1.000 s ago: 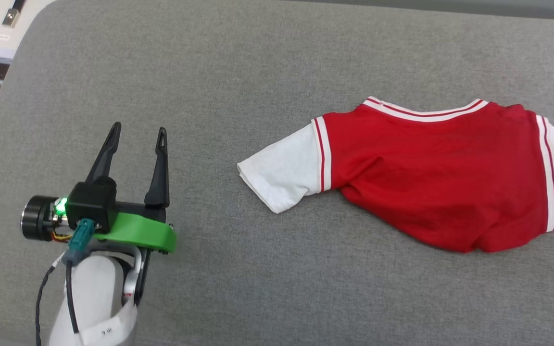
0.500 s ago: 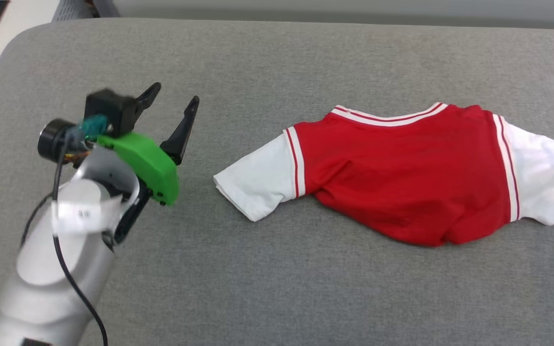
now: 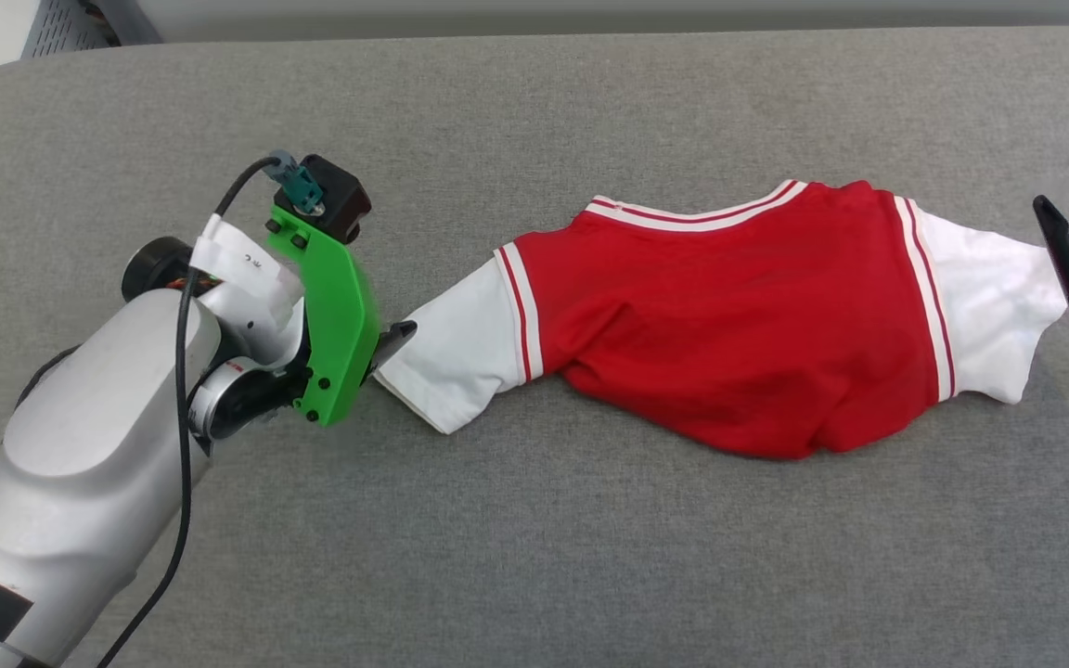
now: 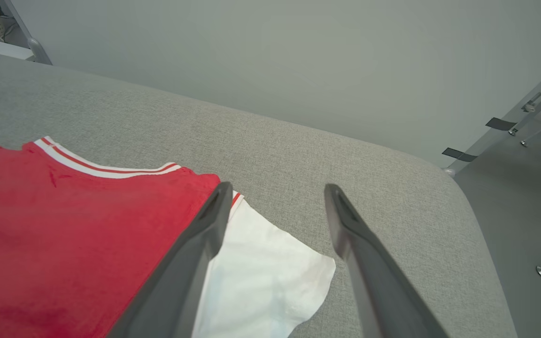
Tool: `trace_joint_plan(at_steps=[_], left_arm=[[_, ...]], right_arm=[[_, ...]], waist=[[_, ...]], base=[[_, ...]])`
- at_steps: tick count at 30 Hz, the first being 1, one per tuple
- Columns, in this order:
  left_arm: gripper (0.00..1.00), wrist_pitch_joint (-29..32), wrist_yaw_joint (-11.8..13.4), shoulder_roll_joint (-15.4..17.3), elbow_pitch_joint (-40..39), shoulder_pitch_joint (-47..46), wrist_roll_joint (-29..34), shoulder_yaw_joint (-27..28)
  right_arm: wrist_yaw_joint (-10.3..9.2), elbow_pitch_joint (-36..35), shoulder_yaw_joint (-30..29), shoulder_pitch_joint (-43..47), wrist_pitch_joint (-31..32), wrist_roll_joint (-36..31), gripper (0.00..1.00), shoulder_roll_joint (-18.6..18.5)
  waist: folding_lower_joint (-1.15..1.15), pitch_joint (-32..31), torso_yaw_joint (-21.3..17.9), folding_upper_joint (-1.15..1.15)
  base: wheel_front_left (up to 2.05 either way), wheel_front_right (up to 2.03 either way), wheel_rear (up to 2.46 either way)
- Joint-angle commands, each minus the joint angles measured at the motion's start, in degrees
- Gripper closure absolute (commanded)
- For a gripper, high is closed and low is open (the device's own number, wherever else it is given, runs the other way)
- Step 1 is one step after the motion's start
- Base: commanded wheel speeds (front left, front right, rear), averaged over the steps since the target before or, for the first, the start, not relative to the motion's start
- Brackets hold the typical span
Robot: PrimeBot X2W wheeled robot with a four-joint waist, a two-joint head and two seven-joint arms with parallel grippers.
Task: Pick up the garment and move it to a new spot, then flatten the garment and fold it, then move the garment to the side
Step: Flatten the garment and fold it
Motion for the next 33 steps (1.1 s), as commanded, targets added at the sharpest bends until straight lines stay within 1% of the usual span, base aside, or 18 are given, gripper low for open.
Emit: trace_joint_plan(at_steps=[1,6,12,13,17,18,19,20,21,24,25,26,33], left_arm=[[0.00,0.7,-0.2,0.5,0.9,-1.3,-1.0,-1.2],[0.00,1.1,-0.2,0.6,5.3,-3.1,-1.3,-6.4],[0.00,0.1,-0.2,0.5,11.7,-3.9,-2.4,-10.9],[0.00,-0.5,-0.2,0.6,13.0,-4.2,-2.5,-14.0],[0.00,-1.9,-0.2,0.5,14.0,-4.1,-5.1,-16.8],[0.09,-2.0,-0.2,0.5,14.2,-4.2,-5.7,-17.7],[0.71,-1.9,-0.2,0.6,14.1,-4.4,-5.9,-18.7],[1.00,-1.5,-0.2,0.7,14.0,-4.6,-6.4,-20.1],[1.00,-1.2,-0.2,0.9,13.8,-4.9,-7.0,-21.2],[1.00,-2.7,-0.2,1.4,13.7,-6.2,-8.5,-22.5],[1.00,-3.9,-0.2,1.6,14.0,-6.8,-9.0,-22.4],[1.00,-6.4,-0.2,1.8,14.6,-8.2,-9.4,-22.3],[1.00,-16.2,-0.2,4.5,14.9,-14.2,-7.7,-22.1]], right_arm=[[-0.03,-0.7,-0.1,0.5,0.3,-0.5,0.00,0.7],[-0.03,-1.8,0.5,-0.1,1.1,-0.9,0.00,1.6],[-0.03,-1.8,1.7,-0.9,1.3,-0.7,0.00,2.1],[-0.03,-1.6,2.0,-1.1,1.1,-0.5,0.00,1.9],[-0.03,-1.4,2.1,-1.1,0.9,-0.2,0.00,1.6],[-0.03,-1.2,2.2,-1.1,0.9,-0.1,0.00,1.4],[-0.03,-1.2,2.2,-1.1,0.9,0.0,0.00,1.3],[-0.03,-1.1,2.2,-1.1,0.8,0.0,0.00,1.2],[-0.03,-1.0,2.3,-1.2,0.8,0.1,0.00,1.2],[-0.03,-0.8,2.3,-1.4,0.7,0.4,0.00,0.9],[-0.03,-0.8,2.2,-1.5,0.6,0.6,0.00,0.8],[-0.03,-0.5,2.1,-1.4,0.5,0.9,0.00,0.5],[-0.03,0.0,0.9,-1.1,1.1,3.0,0.00,-2.1]], waist=[[0.00,0.9,-1.0,0.00],[0.00,2.4,-2.5,0.00],[0.00,3.9,-3.9,0.00],[0.00,4.4,-4.3,0.00],[0.00,4.8,-4.4,0.00],[0.00,4.9,-4.3,0.00],[0.00,4.9,-4.3,0.00],[0.00,4.9,-4.2,0.00],[0.00,4.9,-4.2,0.00],[0.00,4.5,-3.9,0.00],[0.00,4.2,-3.8,0.00],[0.00,3.5,-3.4,0.00],[0.00,2.1,-2.6,0.00]], base=[[0.00,0.00,0.00],[0.00,0.00,0.00],[0.00,0.00,0.00],[0.00,0.00,0.00],[0.00,0.00,0.00],[0.00,0.00,0.00],[0.00,0.00,0.00],[0.00,0.00,0.00],[0.00,0.00,0.00],[0.00,0.00,0.00],[0.00,0.00,0.00],[0.00,0.00,0.00],[0.00,0.00,0.00]])
